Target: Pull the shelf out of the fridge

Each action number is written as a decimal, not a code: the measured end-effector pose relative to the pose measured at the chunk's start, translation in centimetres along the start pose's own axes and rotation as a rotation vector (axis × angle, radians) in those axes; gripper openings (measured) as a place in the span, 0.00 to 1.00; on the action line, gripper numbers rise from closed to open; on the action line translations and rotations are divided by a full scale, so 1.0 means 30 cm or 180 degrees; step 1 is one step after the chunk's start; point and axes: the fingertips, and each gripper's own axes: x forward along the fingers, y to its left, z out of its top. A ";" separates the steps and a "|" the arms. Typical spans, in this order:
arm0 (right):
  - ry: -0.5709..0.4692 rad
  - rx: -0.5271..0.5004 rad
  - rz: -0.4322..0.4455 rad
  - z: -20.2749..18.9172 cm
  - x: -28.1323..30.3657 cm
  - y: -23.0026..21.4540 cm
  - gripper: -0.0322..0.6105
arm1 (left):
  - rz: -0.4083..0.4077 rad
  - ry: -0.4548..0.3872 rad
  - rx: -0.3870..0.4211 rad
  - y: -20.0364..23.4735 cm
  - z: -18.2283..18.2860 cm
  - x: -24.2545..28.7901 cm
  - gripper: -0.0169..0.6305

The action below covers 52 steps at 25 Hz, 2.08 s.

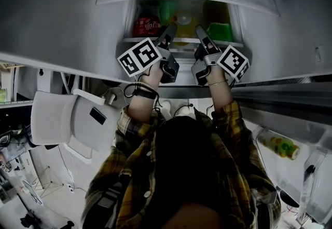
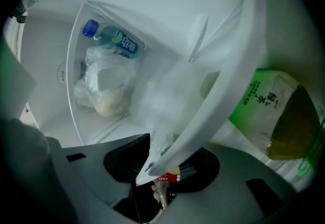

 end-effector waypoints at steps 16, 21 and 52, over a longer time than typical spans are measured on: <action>-0.0308 0.0164 -0.0076 0.022 -0.014 -0.019 0.15 | -0.0103 -0.0193 -0.0325 0.002 0.010 0.004 0.14; -0.0321 0.0270 -0.0069 0.020 -0.020 -0.022 0.14 | -0.0094 -0.0197 -0.0348 0.002 0.003 0.001 0.14; -0.0261 0.0342 -0.0014 -0.069 -0.154 0.011 0.14 | -0.0131 -0.0248 -0.0396 -0.030 -0.083 -0.141 0.13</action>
